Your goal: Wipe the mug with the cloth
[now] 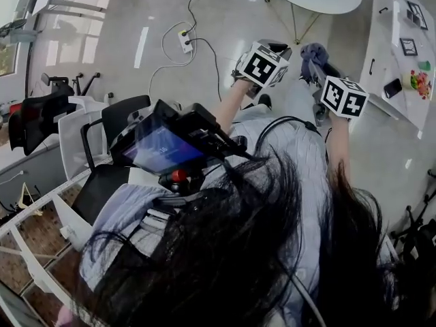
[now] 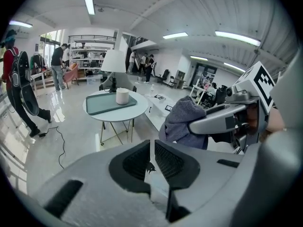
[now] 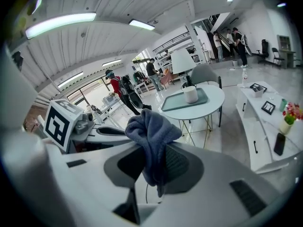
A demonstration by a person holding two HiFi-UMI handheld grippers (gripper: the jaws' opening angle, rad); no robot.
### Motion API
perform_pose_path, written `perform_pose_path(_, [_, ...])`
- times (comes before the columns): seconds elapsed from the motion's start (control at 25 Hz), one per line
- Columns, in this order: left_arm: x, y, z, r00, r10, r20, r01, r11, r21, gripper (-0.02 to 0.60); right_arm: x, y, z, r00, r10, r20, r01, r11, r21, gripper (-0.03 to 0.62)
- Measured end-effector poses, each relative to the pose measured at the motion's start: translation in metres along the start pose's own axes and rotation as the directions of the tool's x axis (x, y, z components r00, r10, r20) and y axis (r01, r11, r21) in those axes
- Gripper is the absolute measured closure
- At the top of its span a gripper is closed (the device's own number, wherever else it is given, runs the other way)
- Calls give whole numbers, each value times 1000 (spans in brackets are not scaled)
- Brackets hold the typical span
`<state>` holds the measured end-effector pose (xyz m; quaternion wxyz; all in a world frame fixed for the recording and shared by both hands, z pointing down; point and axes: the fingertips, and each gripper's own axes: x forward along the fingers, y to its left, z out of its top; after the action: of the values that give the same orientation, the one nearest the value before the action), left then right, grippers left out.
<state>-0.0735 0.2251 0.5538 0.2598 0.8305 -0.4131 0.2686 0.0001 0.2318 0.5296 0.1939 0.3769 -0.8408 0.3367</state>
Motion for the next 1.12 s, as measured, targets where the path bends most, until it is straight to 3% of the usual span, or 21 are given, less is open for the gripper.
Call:
perform_pose_path(0.2, [1,-1,0,1000,-2,-1,2,1000,8,537,-2,-4,-2,1000,-3,7,3,1000,29,496])
perform_pose_path(0.88, [-6,-6,5,999,-22,40,23,1000,-12,538,-5,4,-7,1000,-4,-9,3,1000,-8,496])
perform_pose_path(1.12, [-15,-23,-10,998,-37,55,36,999,7,538,-18,12,-29,1000,-14,17,14,1000,-1,496])
